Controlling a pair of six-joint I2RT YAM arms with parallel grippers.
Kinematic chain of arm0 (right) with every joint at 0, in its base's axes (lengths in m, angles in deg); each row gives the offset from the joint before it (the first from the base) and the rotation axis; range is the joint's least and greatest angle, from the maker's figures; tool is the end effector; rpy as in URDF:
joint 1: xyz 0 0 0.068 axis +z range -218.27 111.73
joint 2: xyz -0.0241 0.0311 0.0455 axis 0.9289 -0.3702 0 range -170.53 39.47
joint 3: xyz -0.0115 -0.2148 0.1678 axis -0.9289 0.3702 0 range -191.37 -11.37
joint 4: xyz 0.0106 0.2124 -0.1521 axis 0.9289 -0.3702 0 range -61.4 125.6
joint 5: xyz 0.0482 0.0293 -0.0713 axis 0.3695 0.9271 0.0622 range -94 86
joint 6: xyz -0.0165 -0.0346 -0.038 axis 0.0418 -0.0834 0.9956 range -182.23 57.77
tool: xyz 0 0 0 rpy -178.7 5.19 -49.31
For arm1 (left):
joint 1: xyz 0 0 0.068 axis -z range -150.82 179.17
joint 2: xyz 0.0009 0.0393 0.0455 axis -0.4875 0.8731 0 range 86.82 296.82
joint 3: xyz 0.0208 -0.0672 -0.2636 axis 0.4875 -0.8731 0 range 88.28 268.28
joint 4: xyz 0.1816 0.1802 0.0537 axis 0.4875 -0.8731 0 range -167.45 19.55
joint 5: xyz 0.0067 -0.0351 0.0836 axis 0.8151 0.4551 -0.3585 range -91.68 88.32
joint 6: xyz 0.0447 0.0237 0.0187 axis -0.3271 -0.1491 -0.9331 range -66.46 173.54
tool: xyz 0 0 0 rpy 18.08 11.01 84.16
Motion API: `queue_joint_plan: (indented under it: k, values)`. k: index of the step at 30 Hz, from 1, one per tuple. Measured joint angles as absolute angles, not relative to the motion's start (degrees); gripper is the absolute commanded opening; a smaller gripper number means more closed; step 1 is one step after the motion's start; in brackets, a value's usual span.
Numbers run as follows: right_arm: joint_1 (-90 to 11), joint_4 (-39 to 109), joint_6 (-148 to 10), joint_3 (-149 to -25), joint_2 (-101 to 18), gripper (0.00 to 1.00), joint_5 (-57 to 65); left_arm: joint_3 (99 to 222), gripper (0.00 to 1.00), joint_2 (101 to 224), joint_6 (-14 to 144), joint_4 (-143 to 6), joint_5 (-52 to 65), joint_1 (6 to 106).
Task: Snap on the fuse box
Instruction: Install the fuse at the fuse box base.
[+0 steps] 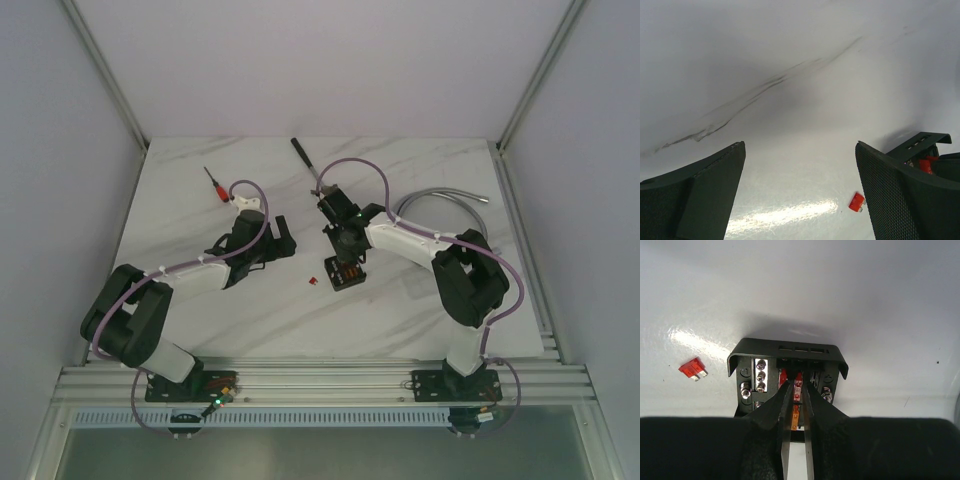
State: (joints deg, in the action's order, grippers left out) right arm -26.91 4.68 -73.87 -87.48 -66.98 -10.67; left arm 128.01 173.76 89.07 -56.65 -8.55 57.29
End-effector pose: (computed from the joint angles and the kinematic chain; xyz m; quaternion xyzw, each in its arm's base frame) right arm 0.2948 0.2540 0.1988 -0.2341 0.9384 0.0601 0.2469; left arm 0.2732 -0.1412 0.1779 -0.0852 0.8752 -0.2047 0.4299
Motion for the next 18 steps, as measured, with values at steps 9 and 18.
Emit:
queue_joint_plan:
  k: [9,18]
  values:
    - [-26.91,5.05,-74.44,-87.20,-66.96,0.07,-10.65,127.87,1.00,173.30,89.07,-56.65,-8.51,57.29]
    - [-26.91,6.45,-74.51,-85.82,-66.37,0.00,-10.94,127.39,1.00,172.95,89.09,-56.67,-8.49,57.29]
